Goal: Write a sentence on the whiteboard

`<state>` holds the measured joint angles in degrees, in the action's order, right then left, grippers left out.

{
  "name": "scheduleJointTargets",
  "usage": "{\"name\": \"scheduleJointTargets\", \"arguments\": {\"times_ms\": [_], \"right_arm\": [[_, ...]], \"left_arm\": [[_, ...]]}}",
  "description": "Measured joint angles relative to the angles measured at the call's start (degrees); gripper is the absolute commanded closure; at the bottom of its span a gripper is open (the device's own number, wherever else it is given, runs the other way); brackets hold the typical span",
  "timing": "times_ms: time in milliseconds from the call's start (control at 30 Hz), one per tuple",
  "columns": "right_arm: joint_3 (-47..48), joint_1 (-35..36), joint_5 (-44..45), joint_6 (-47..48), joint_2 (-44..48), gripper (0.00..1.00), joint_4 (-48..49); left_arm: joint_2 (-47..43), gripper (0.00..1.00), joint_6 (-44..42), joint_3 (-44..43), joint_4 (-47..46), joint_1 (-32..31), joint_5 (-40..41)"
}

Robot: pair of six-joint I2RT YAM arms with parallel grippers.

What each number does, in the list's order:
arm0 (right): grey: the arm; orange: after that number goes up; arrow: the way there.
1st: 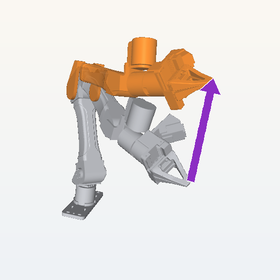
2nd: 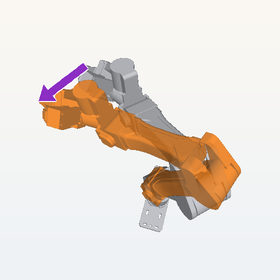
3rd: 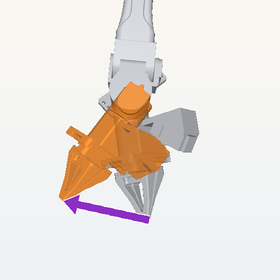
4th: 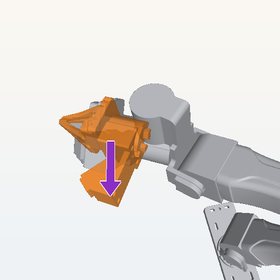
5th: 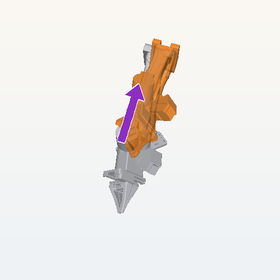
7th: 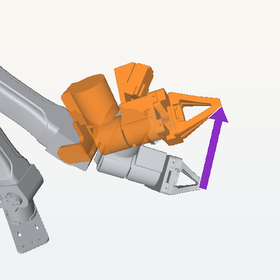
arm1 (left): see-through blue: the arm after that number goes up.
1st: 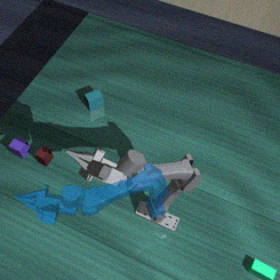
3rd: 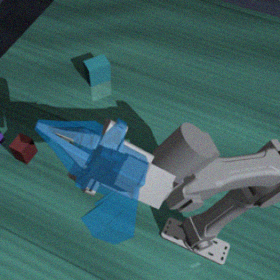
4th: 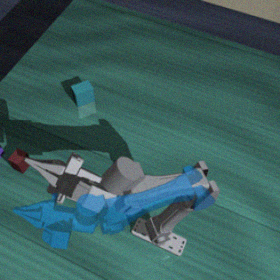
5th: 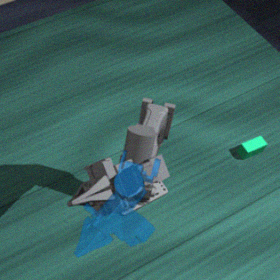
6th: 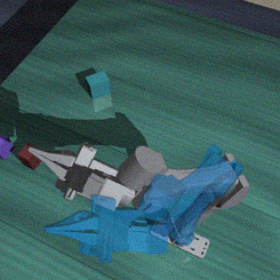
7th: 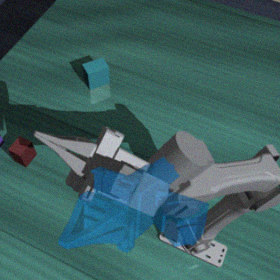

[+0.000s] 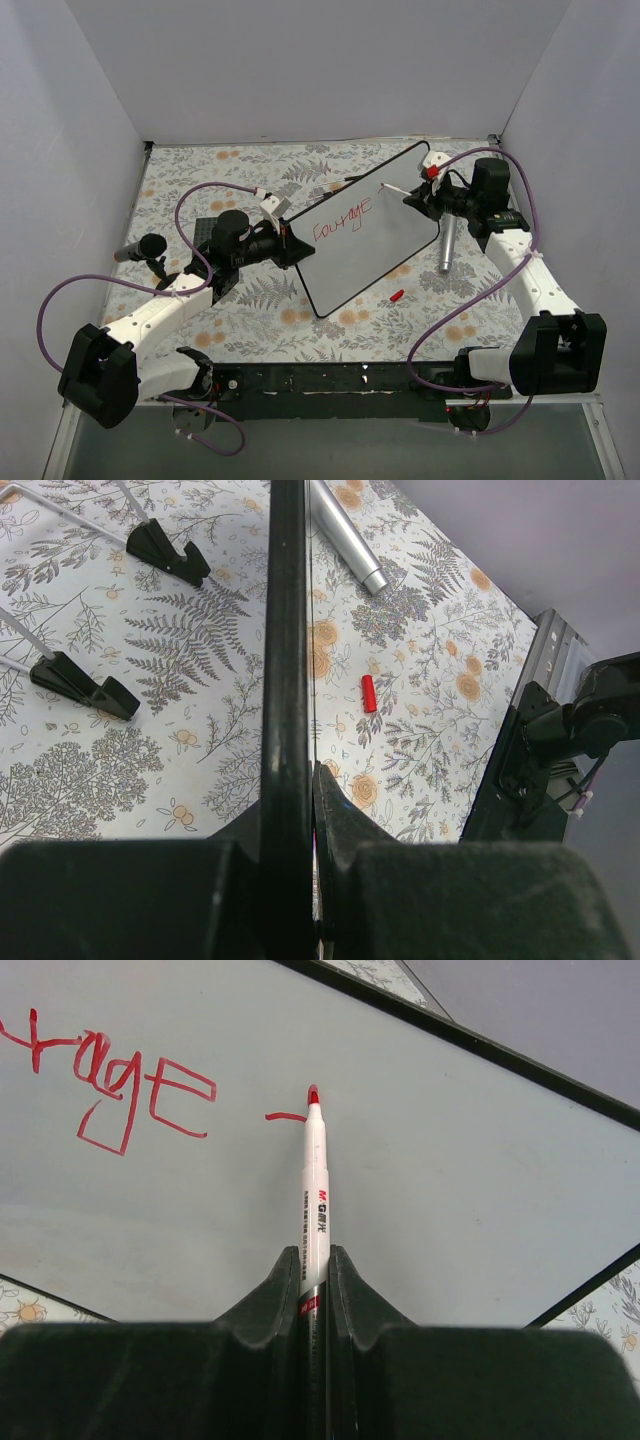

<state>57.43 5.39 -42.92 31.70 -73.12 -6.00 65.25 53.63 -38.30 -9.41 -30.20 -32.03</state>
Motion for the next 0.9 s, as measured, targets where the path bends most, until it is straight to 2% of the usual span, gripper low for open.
{"name": "scheduleJointTargets", "arguments": {"times_ms": [900], "right_arm": [[-4.22,-1.22,2.27,4.28,1.95,0.99,-4.59]], "left_arm": [[0.11,1.0,0.07,0.0,-0.09,0.02,-0.02]]}}
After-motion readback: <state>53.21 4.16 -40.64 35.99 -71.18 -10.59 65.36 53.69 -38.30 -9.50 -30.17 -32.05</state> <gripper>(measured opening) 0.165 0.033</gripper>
